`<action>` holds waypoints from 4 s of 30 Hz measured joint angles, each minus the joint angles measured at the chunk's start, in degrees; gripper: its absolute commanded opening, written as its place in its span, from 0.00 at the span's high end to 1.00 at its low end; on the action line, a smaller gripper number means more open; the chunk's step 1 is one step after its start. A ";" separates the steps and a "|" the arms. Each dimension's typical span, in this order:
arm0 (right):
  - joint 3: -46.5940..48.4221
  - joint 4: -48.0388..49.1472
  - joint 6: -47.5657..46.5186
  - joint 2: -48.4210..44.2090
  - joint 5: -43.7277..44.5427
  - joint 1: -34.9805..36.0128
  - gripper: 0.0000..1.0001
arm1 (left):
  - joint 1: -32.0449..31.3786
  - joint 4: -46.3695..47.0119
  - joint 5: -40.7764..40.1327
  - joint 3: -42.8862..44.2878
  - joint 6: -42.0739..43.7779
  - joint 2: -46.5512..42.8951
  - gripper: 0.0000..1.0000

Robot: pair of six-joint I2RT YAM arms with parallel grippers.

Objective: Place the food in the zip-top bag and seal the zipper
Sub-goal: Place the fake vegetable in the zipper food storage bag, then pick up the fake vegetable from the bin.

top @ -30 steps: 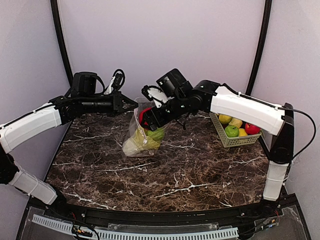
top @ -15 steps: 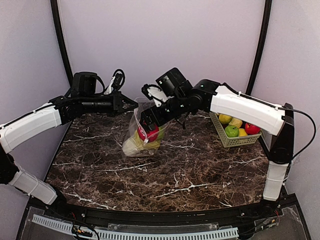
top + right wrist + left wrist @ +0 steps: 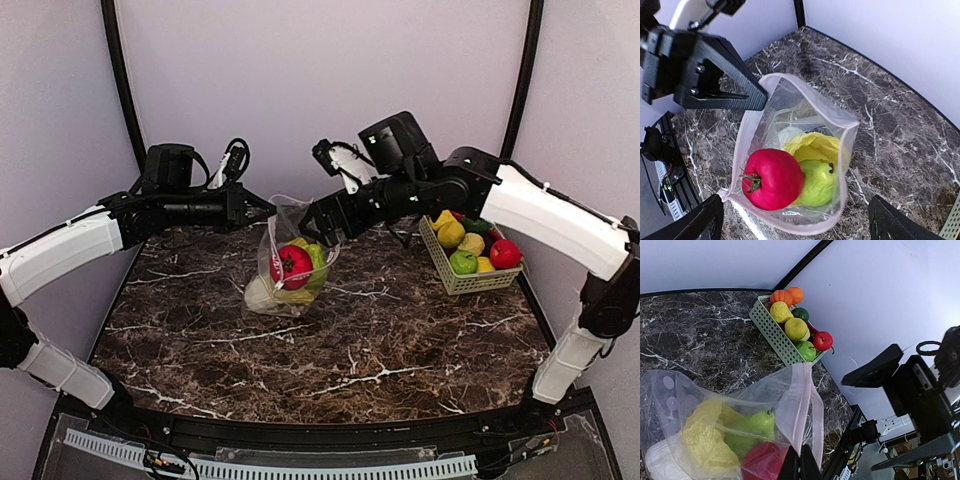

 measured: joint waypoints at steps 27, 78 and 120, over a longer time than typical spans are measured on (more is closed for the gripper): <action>-19.54 -3.30 3.76 -12.20 7.45 -37.70 0.01 | 0.00 -0.09 -1.40 0.00 0.42 0.00 0.99; 18.16 2.05 9.81 34.25 6.58 -50.99 0.08 | 0.52 -0.09 -1.66 -1.44 0.96 0.00 0.99; -0.24 5.55 4.35 -4.02 -12.48 -42.86 0.25 | 0.55 0.50 -0.15 -0.66 0.85 1.60 0.99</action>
